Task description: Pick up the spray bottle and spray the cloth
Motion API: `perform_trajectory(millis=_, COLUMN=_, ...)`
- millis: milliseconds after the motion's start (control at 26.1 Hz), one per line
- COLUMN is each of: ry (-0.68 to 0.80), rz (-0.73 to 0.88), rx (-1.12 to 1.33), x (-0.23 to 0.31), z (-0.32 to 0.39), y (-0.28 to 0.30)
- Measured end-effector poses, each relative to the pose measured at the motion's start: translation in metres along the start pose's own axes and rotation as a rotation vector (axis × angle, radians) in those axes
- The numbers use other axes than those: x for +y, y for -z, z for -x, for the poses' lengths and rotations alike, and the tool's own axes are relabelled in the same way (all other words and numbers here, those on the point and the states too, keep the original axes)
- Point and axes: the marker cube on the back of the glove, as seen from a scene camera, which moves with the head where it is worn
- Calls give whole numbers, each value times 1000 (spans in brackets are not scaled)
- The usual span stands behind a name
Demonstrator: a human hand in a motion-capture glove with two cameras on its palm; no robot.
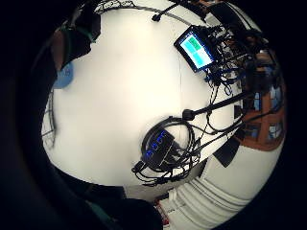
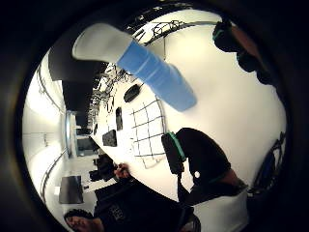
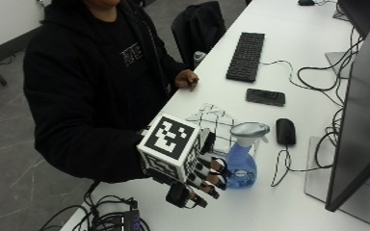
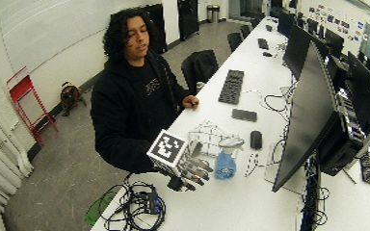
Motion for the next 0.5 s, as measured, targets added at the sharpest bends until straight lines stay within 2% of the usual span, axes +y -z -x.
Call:
perform_trajectory(millis=192, ry=46, rz=-79, rx=-170, x=-44, z=32, y=3)
perform_trajectory(millis=499, ry=181, rz=20, rx=-497, x=-51, z=52, y=-4)
